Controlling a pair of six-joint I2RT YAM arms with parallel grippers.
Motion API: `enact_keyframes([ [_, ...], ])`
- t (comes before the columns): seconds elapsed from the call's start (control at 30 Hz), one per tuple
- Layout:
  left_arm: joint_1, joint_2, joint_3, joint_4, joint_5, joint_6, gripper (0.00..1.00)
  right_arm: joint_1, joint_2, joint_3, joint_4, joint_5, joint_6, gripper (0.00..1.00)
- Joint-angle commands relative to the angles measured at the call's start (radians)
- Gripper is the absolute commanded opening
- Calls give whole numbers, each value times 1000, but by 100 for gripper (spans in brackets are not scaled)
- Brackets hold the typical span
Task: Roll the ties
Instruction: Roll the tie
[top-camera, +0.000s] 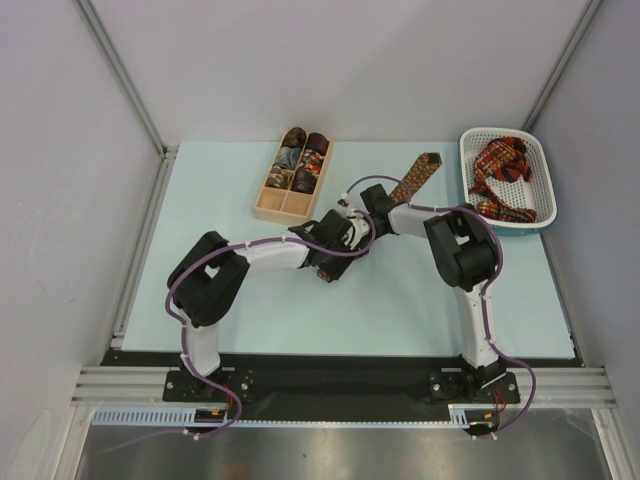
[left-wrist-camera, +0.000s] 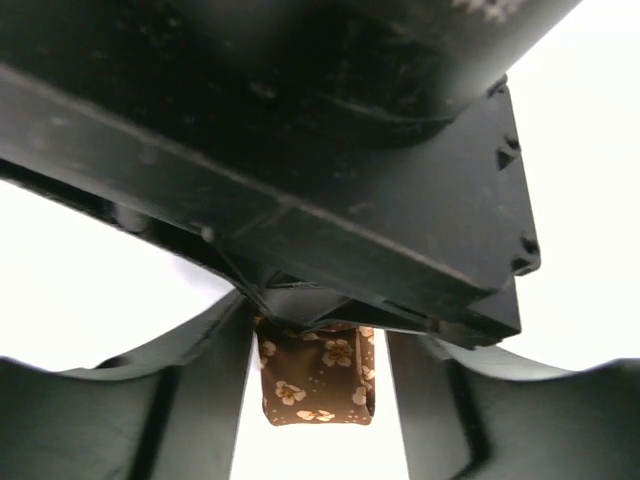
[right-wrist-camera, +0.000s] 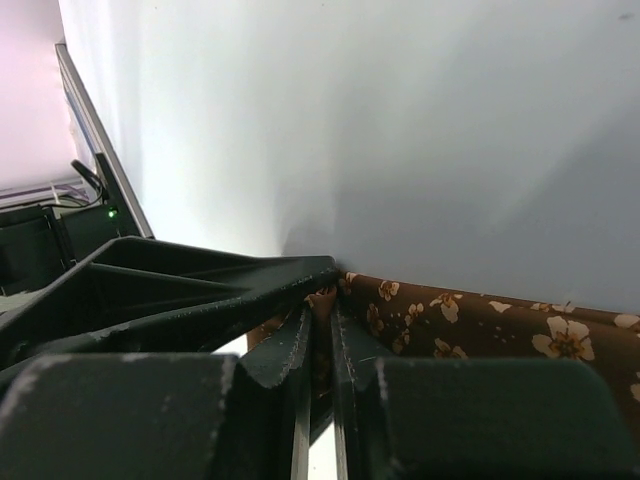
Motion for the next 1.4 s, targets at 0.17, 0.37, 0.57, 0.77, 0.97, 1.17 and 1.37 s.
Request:
enact_keyframes([
  [0.17, 5, -15, -65, -6, 10, -7, 45, -14, -15, -22, 13, 28, 3, 19],
  [0.37, 2, -9, -79, -14, -2, -4, 38, -17, -28, -28, 15, 53, 8, 32],
  [0.57, 2, 5, -76, -23, -4, 6, 38, -22, -71, -30, 19, 102, 29, 39],
  [0.77, 3, -1, -71, -26, 1, 7, 37, -51, -110, -51, 65, 129, 71, 45],
  [0.97, 2, 13, -57, -45, 8, 12, 37, -94, -193, -122, 180, 151, 126, 53],
  [1.17, 3, 14, -56, -52, 10, 12, 37, -151, -301, -218, 289, 215, 192, 57],
  [1.37, 3, 22, -38, -65, 7, 4, 36, -223, -456, -401, 425, 307, 275, 64],
])
